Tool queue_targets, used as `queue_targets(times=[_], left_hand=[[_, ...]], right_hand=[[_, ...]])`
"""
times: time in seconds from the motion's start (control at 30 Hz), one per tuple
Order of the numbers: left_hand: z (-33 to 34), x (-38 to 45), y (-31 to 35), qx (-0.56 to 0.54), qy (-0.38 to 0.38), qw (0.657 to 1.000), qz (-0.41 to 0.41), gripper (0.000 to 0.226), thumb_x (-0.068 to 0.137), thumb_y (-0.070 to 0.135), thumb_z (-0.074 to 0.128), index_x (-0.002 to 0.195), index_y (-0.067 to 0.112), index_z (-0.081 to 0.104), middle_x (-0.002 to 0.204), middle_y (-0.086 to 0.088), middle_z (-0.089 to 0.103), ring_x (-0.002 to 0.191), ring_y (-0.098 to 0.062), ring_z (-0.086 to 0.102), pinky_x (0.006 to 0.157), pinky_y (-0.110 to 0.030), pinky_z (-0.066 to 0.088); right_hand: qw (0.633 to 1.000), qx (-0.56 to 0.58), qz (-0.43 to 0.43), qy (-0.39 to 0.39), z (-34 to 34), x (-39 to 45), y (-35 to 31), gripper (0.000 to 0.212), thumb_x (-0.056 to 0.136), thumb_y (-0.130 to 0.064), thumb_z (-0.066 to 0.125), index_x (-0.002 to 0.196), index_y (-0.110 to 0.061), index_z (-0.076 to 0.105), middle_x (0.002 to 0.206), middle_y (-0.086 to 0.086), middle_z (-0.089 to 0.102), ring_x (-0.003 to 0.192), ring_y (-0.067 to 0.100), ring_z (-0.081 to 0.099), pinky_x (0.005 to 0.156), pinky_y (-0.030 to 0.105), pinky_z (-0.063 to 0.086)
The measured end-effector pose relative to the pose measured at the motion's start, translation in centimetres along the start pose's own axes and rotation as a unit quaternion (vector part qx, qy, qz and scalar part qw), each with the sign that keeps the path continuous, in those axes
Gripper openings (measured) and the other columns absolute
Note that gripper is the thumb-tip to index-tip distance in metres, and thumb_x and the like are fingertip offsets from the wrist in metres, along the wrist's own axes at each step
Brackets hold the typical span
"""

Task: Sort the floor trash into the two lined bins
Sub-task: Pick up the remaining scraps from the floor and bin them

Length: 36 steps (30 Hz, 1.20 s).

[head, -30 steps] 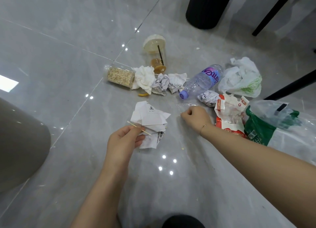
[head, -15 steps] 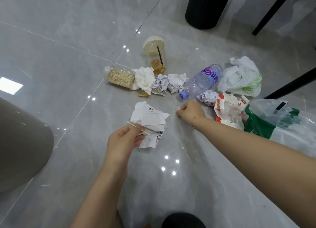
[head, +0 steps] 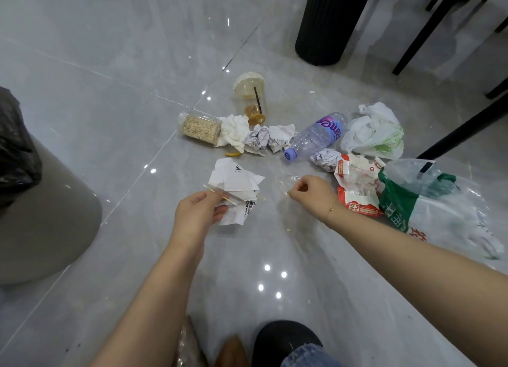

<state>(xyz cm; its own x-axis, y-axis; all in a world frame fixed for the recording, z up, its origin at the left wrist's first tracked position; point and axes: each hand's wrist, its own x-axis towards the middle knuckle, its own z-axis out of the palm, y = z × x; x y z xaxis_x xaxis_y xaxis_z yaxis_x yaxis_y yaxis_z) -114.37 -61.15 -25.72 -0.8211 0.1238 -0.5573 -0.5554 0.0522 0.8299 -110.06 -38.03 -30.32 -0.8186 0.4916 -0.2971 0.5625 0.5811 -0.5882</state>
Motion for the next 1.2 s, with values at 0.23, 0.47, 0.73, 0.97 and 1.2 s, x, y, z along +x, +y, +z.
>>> queue_targets(times=[0.23,0.47,0.73,0.97,1.2], left_hand=[[-0.4,0.8,0.0,0.005,0.008,1.0,-0.003,0.013,0.091,0.012,0.06,0.084,0.006,0.069,0.083,-0.011,0.067,0.081,-0.023,0.062,0.078,-0.027,0.051],[-0.4,1.6,-0.3,0.011,-0.005,1.0,-0.013,0.019,0.09,0.014,0.061,0.093,-0.002,0.071,0.083,-0.01,0.066,0.079,-0.019,0.063,0.081,-0.027,0.052],[-0.7,2.9,0.8,-0.003,-0.012,1.0,-0.005,0.013,0.089,0.01,0.061,0.078,0.008,0.069,0.076,-0.006,0.066,0.076,-0.02,0.062,0.079,-0.028,0.051],[-2.2,1.6,1.9,-0.048,0.007,0.999,0.016,0.014,0.089,0.011,0.061,0.079,0.01,0.069,0.073,-0.001,0.066,0.072,-0.018,0.062,0.073,-0.022,0.052],[-6.1,-3.6,4.7,-0.07,0.001,0.991,0.116,0.022,0.09,0.008,0.057,0.072,0.012,0.069,0.062,0.005,0.069,0.061,-0.012,0.065,0.077,-0.026,0.055]], right_hand=[[0.999,-0.023,0.032,-0.022,-0.2,2.7,-0.1,0.044,0.086,-0.024,0.064,0.126,-0.014,0.047,0.1,0.005,0.053,0.089,0.02,0.054,0.076,0.031,0.046],[0.994,-0.07,0.056,-0.06,0.6,5.0,-1.0,0.034,0.085,-0.034,0.066,0.109,-0.017,0.049,0.109,0.004,0.055,0.096,0.022,0.055,0.078,0.031,0.043],[0.996,-0.08,0.014,-0.034,2.4,3.7,-0.7,0.009,0.083,-0.016,0.059,0.081,-0.014,0.067,0.085,0.002,0.066,0.082,0.019,0.06,0.074,0.03,0.048],[0.957,0.271,0.029,-0.098,-0.2,-2.1,-5.7,0.022,0.085,-0.019,0.068,0.097,0.0,0.069,0.091,0.005,0.073,0.07,0.011,0.058,0.067,0.024,0.049],[0.927,0.362,0.007,-0.096,-3.3,-9.0,-11.0,0.005,0.083,-0.005,0.067,0.086,-0.001,0.068,0.088,0.01,0.072,0.061,0.01,0.056,0.065,0.021,0.053]])
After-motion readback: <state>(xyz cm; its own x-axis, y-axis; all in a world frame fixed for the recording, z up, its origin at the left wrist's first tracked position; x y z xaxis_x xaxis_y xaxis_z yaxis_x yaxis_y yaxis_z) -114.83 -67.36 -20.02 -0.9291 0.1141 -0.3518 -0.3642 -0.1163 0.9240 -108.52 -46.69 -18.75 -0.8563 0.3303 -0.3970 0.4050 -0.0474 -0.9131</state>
